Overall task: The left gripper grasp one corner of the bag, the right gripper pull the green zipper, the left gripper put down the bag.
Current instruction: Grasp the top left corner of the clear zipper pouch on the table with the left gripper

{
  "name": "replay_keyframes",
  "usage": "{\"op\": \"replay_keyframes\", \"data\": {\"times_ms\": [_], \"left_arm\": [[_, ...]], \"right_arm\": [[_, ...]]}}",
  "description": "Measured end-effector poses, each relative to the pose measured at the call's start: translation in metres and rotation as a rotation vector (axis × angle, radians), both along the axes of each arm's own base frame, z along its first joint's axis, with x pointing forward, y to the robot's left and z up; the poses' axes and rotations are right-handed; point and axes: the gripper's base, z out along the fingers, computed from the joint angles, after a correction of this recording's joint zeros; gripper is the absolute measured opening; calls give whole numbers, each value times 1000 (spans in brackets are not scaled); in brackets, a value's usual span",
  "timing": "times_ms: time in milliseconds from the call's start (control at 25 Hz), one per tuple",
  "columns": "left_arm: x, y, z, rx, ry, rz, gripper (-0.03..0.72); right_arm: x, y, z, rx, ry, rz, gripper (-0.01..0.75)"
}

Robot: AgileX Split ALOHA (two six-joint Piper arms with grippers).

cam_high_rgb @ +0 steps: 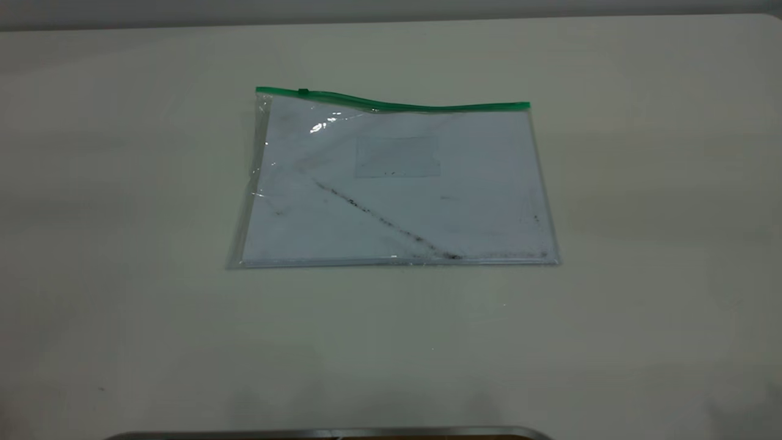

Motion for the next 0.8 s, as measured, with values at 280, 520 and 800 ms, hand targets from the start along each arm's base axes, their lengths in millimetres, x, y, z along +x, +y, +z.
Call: {"op": "replay_keyframes", "data": {"times_ms": [280,520,800], "left_arm": [[98,0,-39,-1,174,-33,592],[177,-2,-94,-35,299,-77,590],[264,-13,-154,-150,357,-166,590]], "right_arm": [[80,13,-28,-12,38,151,574],[144,37,-50,77,84,255,574],[189,95,-77,81,123,417,574]]}}
